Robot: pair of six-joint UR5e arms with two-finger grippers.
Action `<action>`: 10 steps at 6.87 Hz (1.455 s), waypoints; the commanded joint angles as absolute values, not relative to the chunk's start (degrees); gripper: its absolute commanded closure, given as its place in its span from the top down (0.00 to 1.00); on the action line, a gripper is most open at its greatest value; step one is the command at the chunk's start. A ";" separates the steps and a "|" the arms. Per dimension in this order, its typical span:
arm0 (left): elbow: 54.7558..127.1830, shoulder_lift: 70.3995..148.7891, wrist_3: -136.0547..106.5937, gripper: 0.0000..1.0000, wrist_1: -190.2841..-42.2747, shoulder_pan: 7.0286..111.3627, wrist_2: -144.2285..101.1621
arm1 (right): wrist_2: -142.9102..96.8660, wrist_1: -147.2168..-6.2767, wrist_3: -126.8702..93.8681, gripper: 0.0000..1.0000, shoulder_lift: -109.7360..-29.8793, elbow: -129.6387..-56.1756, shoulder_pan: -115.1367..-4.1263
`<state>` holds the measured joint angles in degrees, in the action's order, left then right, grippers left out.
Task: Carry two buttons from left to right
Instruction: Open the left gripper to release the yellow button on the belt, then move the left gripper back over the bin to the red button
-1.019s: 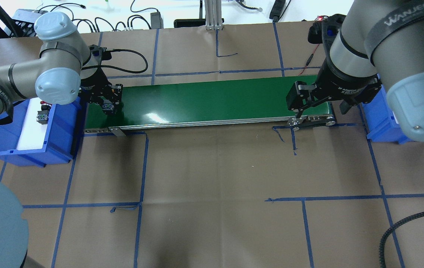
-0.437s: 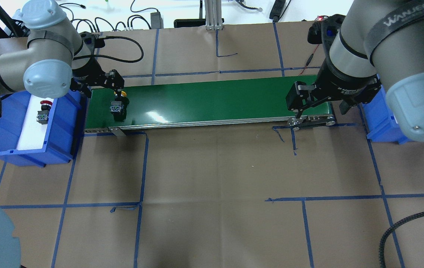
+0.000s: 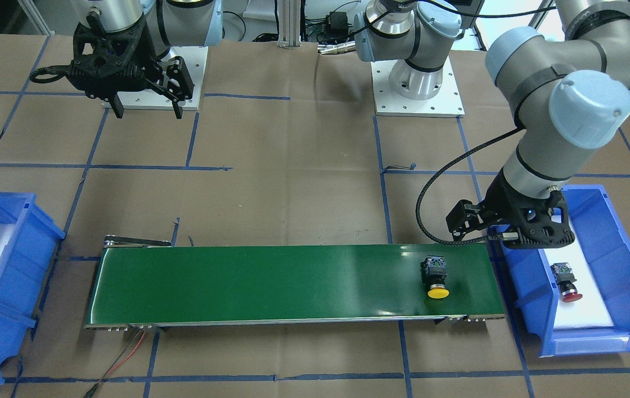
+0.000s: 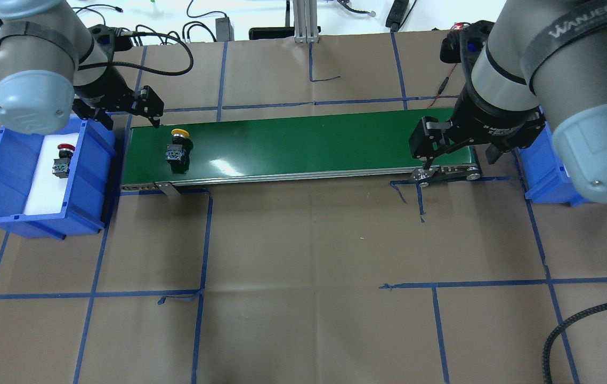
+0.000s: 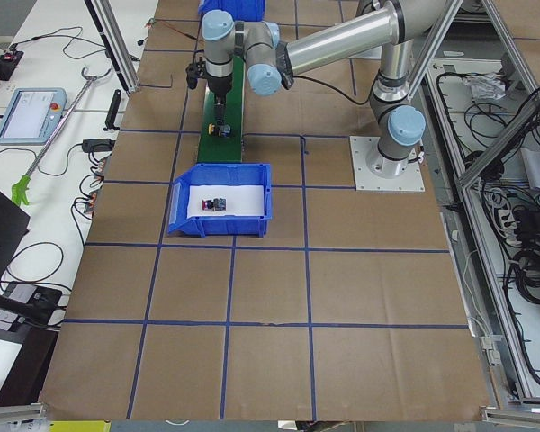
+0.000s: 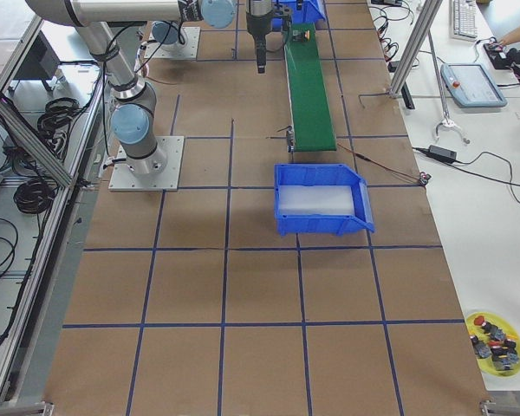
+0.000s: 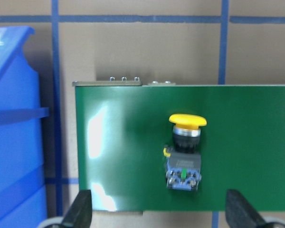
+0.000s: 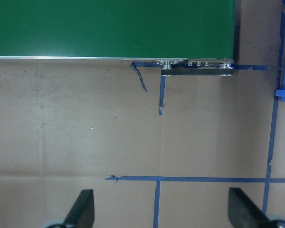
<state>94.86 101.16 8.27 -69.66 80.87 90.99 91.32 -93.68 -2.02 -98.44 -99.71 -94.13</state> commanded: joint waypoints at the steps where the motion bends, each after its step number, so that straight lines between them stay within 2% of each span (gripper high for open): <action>1: 93.61 98.62 9.05 1.00 -73.21 79.55 91.05 | 91.32 -93.69 -2.02 1.00 -98.44 -99.67 -94.13; 7: 93.17 102.38 34.68 1.00 -72.07 59.62 90.18 | 91.32 -93.69 -2.02 1.00 -98.44 -99.67 -94.13; 10: 93.77 108.17 36.47 1.00 -64.30 57.92 89.56 | 91.32 -93.69 -2.02 1.00 -98.44 -99.67 -94.13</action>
<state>93.11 105.78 35.50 -68.55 58.24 89.90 91.32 -93.75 -2.02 -98.43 -99.69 -94.13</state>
